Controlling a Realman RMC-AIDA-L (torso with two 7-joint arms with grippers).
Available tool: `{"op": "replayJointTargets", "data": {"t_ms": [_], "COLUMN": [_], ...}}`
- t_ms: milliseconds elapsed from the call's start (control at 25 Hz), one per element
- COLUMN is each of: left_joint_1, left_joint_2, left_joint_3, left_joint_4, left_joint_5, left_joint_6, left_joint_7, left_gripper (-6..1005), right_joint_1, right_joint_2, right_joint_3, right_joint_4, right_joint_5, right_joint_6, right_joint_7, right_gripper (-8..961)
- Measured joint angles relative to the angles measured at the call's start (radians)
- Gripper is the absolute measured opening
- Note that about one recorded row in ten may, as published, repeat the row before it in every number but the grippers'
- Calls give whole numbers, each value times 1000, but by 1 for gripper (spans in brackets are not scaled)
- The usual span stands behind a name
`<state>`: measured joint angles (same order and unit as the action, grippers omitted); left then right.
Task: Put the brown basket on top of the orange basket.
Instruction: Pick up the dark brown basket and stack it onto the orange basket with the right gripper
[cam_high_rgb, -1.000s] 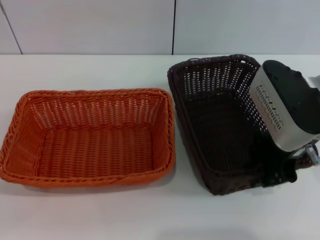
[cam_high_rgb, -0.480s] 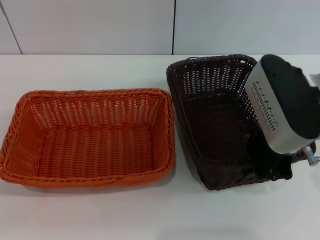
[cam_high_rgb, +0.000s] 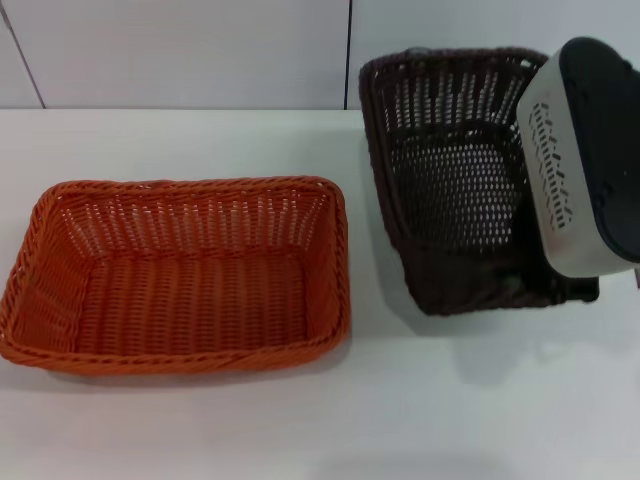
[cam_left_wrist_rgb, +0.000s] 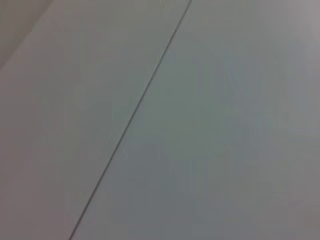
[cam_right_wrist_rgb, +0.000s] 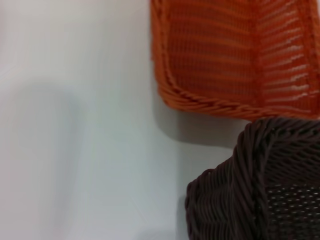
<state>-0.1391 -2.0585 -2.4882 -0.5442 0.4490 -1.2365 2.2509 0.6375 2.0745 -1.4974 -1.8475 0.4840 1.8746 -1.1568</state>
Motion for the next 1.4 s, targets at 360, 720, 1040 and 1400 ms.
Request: {"op": "replayJointTargets", "data": {"t_ms": [360,720,1040,1400], "left_joint_1": [1,-10,-29,-38], "left_joint_2": [0,-1,-4,-4], "left_joint_3": [-8,-3,-13,-62], "left_joint_4": [3,4,27,79], "left_joint_5": [1,7,-3,-14], "left_joint_6": [-4,-52,-73,-108], "left_joint_7": [-18,-42,-37,-34], "left_gripper": [604,603,603,603], "right_joint_1": [80,229,272,238], "right_joint_2": [-3,0,-12,-35], "right_joint_3": [-73,-68,5,39], "right_joint_4": [-159,-78,-11,77], "right_joint_5": [-42,138,244,260], "right_joint_6": [1,-20,-5,-1], "right_joint_7": [-10,-171,-502,-818], "right_gripper": [138,139,139,139]}}
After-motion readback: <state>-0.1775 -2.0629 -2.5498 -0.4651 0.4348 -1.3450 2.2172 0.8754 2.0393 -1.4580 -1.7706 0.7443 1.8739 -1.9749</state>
